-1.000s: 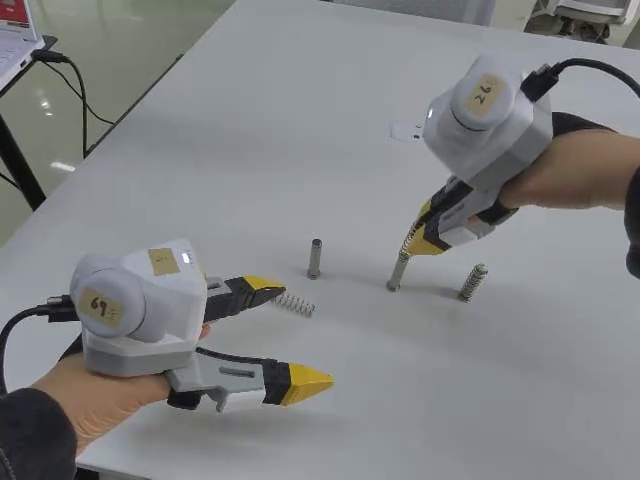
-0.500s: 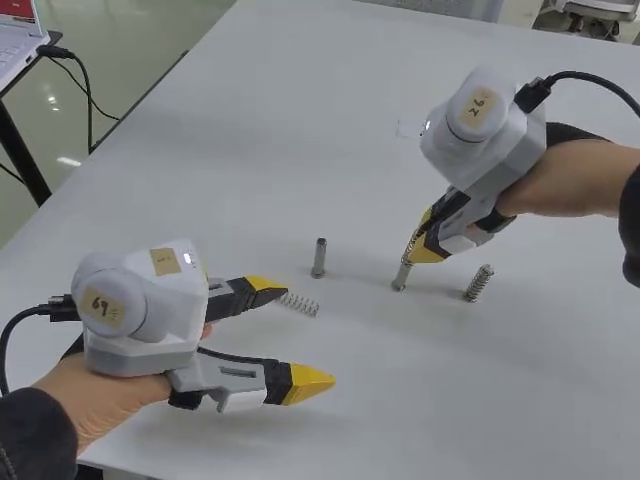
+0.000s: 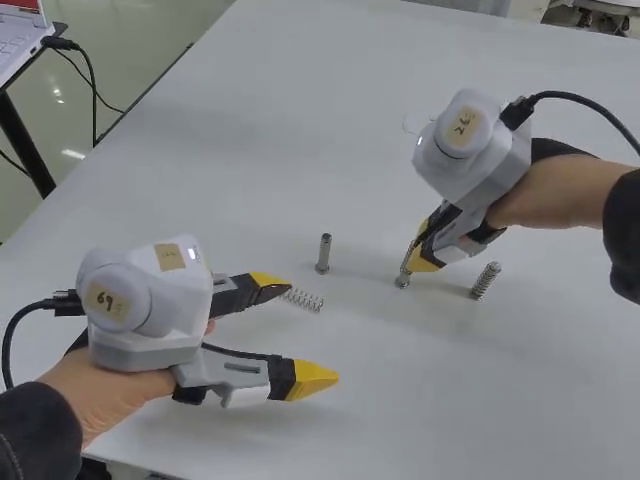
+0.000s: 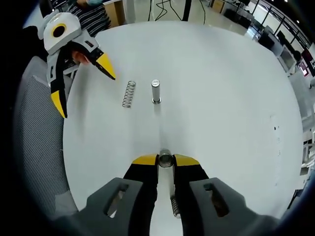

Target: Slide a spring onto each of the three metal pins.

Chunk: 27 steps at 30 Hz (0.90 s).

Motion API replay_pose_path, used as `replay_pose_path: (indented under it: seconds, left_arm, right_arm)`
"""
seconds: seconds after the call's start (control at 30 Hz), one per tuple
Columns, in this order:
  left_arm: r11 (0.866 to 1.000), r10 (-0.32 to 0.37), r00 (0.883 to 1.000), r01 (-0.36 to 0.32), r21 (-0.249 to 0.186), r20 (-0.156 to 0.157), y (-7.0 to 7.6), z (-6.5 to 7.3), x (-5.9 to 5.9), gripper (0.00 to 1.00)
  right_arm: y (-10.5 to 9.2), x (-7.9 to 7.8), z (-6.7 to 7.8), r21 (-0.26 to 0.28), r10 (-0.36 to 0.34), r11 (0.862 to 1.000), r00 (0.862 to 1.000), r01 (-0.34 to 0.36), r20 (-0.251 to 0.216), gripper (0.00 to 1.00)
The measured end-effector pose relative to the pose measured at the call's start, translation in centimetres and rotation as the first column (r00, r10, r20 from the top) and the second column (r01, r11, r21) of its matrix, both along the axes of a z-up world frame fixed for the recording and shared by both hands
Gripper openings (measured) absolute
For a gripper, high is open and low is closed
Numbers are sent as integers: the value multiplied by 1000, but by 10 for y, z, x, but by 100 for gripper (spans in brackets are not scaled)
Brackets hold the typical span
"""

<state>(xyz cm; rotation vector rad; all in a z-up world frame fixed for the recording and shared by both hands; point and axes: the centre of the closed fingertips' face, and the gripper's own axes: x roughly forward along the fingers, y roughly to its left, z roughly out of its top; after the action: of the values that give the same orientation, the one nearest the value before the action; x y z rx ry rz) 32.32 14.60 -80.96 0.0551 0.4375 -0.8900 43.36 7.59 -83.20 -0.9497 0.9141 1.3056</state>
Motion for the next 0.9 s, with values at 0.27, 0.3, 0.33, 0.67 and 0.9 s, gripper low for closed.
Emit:
replay_pose_path:
  seconds: [0.27,0.3,0.33,0.67,0.9]
  left_arm:
    - [1000,3,1000,-3,1,-4,1,-1,0,64]
    - [1000,3,1000,-3,0,-4,1,-1,0,64]
    - [1000,4,1000,-4,-2,-5,0,-1,1,64]
    - [1000,7,1000,-7,-1,-6,1,-2,1,64]
    - [1000,8,1000,-8,-2,-4,1,-1,1,64]
  right_arm:
    - [0,-6,-8,-5,-4,1000,1000,4,-8,13]
    - [0,-6,-9,-6,-5,1000,1000,5,-7,13]
    - [0,-6,-9,-7,-6,1000,1000,5,-8,13]
    - [0,-8,-14,-16,-10,1000,1000,10,-14,13]
    - [-1,-12,-15,-24,-7,1000,1000,6,-19,14]
